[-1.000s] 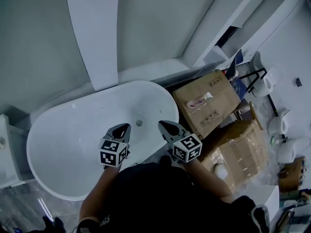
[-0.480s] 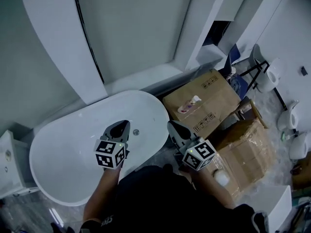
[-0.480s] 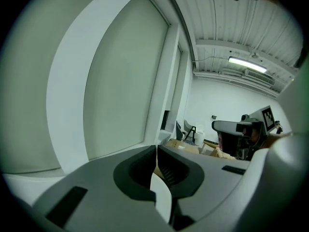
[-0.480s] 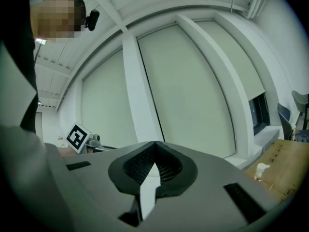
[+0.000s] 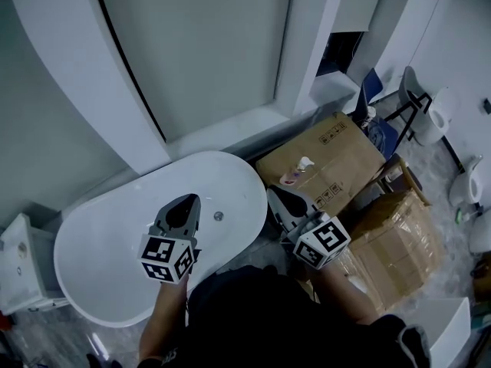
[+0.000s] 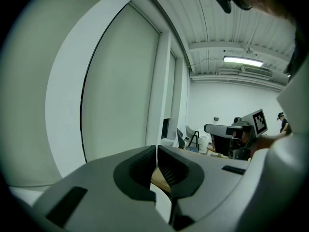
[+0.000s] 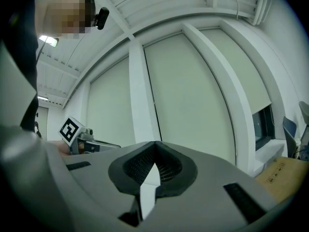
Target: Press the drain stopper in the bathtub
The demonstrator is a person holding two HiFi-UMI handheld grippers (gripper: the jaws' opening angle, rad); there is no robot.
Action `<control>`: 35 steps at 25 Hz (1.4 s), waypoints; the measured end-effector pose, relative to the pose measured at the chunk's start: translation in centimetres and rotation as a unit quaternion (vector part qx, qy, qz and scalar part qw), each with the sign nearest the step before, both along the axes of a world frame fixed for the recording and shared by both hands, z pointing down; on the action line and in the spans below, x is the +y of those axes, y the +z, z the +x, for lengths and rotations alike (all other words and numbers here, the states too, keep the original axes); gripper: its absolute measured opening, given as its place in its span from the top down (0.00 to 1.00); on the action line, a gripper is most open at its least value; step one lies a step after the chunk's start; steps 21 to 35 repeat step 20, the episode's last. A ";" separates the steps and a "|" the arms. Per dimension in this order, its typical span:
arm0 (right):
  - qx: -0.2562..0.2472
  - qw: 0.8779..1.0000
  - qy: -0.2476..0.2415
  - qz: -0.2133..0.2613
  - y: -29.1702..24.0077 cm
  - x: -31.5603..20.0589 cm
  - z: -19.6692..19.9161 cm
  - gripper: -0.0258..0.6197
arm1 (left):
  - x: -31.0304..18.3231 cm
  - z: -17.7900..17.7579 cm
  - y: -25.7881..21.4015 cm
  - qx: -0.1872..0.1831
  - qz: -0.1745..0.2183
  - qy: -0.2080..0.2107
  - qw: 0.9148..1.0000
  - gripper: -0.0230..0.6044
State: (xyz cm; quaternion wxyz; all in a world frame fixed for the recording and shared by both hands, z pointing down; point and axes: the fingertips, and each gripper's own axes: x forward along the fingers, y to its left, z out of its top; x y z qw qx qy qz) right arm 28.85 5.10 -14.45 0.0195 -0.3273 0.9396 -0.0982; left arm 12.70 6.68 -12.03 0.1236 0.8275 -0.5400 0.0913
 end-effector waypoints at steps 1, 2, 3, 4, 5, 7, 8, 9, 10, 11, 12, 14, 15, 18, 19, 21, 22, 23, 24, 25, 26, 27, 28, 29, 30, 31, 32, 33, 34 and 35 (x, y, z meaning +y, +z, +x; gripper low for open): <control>-0.001 1.000 0.001 0.002 -0.2 0.1 -0.2 0.94 | 0.2 -0.2 -0.2 -0.003 0.003 0.000 1.000 0.92; -0.005 1.000 0.003 0.002 -0.4 0.3 -0.3 0.94 | 0.4 -0.6 -0.4 -0.008 0.006 -0.001 1.000 0.92; -0.009 1.000 0.006 0.002 -0.6 0.5 -0.4 0.94 | 0.6 -1.0 -0.5 -0.012 0.008 -0.002 1.000 0.92; -0.010 1.000 0.008 0.003 -0.8 0.7 -0.6 0.94 | 0.8 -1.6 -0.8 -0.015 0.011 -0.005 1.000 0.92; -0.008 1.000 0.009 0.007 -0.9 0.9 -0.8 0.94 | 0.8 -2.3 -1.0 -0.015 0.015 -0.008 1.000 0.92; -0.003 1.000 0.011 0.012 -1.0 1.3 -1.4 0.94 | 1.0 -3.6 -1.1 -0.014 0.018 -0.016 1.000 0.92; -0.007 1.000 0.012 0.011 -1.1 1.4 -1.7 0.94 | 1.2 -4.1 -1.1 -0.013 0.018 -0.020 1.000 0.92; -0.016 1.000 0.011 0.009 -1.3 1.5 -2.0 0.94 | 1.3 -4.6 -1.0 -0.012 0.018 -0.023 1.000 0.92; -0.026 1.000 0.008 0.010 -1.6 1.8 -2.4 0.94 | 1.4 -5.0 -1.0 -0.012 0.019 -0.024 0.999 0.92; -0.029 0.999 0.005 0.013 -1.8 2.1 -2.9 0.94 | 1.6 -5.4 -1.0 -0.012 0.020 -0.026 0.999 0.92; -0.026 1.000 0.003 0.016 -1.8 2.4 -3.3 0.94 | 1.7 -5.8 -0.9 -0.011 0.019 -0.027 0.999 0.92; -0.020 1.000 0.004 0.013 -1.4 2.7 -3.5 0.94 | 2.0 -6.5 -0.6 -0.007 0.016 -0.032 0.999 0.92; -0.024 1.000 0.004 0.008 -1.3 2.9 -3.7 0.94 | 2.1 -6.7 -0.5 -0.005 0.015 -0.034 0.999 0.92; -0.022 1.000 0.002 -0.005 -0.6 3.6 -4.3 0.94 | 2.4 -7.3 -0.5 -0.007 0.015 -0.034 0.999 0.92; -0.016 1.000 0.002 -0.007 -0.3 3.8 -4.5 0.94 | 2.5 -7.5 -0.5 -0.008 0.015 -0.034 0.999 0.92; -0.011 1.000 0.001 -0.008 -0.1 4.0 -4.7 0.94 | 2.5 -7.7 -0.5 -0.008 0.016 -0.034 0.999 0.92; -0.011 1.000 0.001 -0.008 -0.1 4.0 -4.7 0.94 | 2.5 -7.7 -0.5 -0.008 0.016 -0.034 0.999 0.92; -0.011 1.000 0.001 -0.008 -0.1 4.0 -4.7 0.94 | 2.5 -7.7 -0.5 -0.008 0.016 -0.034 0.999 0.92; -0.011 1.000 0.001 -0.008 -0.1 4.0 -4.7 0.94 | 2.5 -7.7 -0.5 -0.008 0.016 -0.034 0.999 0.92; -0.011 1.000 0.001 -0.008 -0.1 4.0 -4.7 0.94 | 2.5 -7.7 -0.5 -0.008 0.016 -0.034 0.999 0.92; -0.011 1.000 0.001 -0.008 -0.1 4.0 -4.7 0.94 | 2.5 -7.7 -0.5 -0.008 0.016 -0.034 0.999 0.92; -0.011 1.000 0.001 -0.008 -0.1 4.0 -4.7 0.94 | 2.5 -7.7 -0.5 -0.008 0.016 -0.034 0.999 0.92; -0.011 1.000 0.001 -0.008 -0.1 4.0 -4.7 0.94 | 2.5 -7.7 -0.5 -0.008 0.016 -0.034 0.999 0.92; -0.011 1.000 0.001 -0.008 -0.1 4.0 -4.7 0.94 | 2.5 -7.7 -0.5 -0.008 0.016 -0.034 0.999 0.92; -0.011 1.000 0.001 -0.008 -0.1 4.0 -4.7 0.94 | 2.5 -7.7 -0.5 -0.008 0.016 -0.034 0.999 0.92; -0.011 1.000 0.001 -0.008 -0.1 4.0 -4.7 0.94 | 2.5 -7.7 -0.5 -0.008 0.016 -0.034 0.999 0.92; -0.011 1.000 0.001 -0.008 -0.1 4.0 -4.7 0.94 | 2.5 -7.7 -0.5 -0.008 0.016 -0.034 0.999 0.92; -0.011 1.000 0.001 -0.008 -0.1 4.0 -4.7 0.94 | 2.5 -7.7 -0.5 -0.008 0.016 -0.034 0.999 0.92; -0.011 1.000 0.001 -0.008 -0.1 4.0 -4.7 0.94 | 2.5 -7.7 -0.5 -0.008 0.016 -0.034 0.999 0.92; -0.011 1.000 0.001 -0.008 -0.1 4.0 -4.7 0.94 | 2.5 -7.7 -0.5 -0.008 0.016 -0.034 0.999 0.92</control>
